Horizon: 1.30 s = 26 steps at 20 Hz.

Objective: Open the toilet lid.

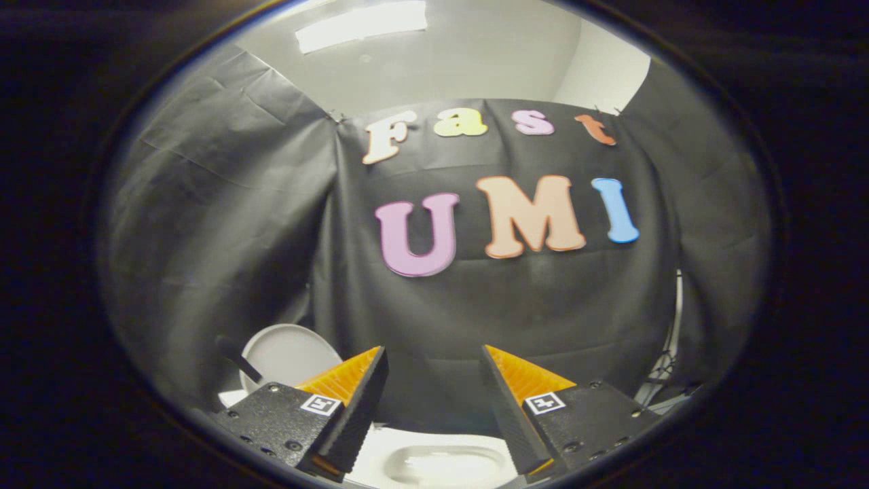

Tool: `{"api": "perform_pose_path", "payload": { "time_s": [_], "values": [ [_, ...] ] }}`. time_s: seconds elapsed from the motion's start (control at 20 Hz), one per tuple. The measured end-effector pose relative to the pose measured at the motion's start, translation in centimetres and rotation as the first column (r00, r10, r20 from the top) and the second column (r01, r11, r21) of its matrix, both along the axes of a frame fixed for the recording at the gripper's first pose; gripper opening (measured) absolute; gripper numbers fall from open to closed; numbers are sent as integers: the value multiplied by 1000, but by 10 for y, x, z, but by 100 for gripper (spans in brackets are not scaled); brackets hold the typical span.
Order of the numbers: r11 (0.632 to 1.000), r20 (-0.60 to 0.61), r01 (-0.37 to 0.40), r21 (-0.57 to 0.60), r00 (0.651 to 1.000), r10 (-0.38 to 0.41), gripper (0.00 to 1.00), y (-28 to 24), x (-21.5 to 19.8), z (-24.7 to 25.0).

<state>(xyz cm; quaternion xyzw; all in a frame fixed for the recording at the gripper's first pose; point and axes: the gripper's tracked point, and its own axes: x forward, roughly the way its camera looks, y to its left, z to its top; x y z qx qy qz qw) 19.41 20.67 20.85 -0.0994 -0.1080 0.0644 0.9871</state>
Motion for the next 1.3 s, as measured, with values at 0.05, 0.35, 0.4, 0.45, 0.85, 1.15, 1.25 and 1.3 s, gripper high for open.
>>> {"api": "perform_pose_path", "payload": {
  "time_s": [0.05, 0.35, 0.4, 0.45, 0.85, 1.15, 1.25, 1.3],
  "values": [
    [1000, -15, 28, 1, 999, -28, 83, -21, 0, -3],
    [989, -69, 146, -17, 987, -147, 83, -119, -6, -22],
    [987, -73, 163, -16, 984, -163, 83, -130, -7, -23],
    [985, -68, 174, -16, 982, -174, 83, -138, -7, -22],
    [983, -17, 179, -47, 984, -180, 81, -182, -8, -16],
    [992, 2, 123, 17, 992, -123, 76, -191, -14, -23],
    [995, 5, 95, 9, 995, -95, 76, -191, -16, -27],
    [997, 2, 80, -4, 997, -80, 75, -190, -17, -28]
  ]
}}
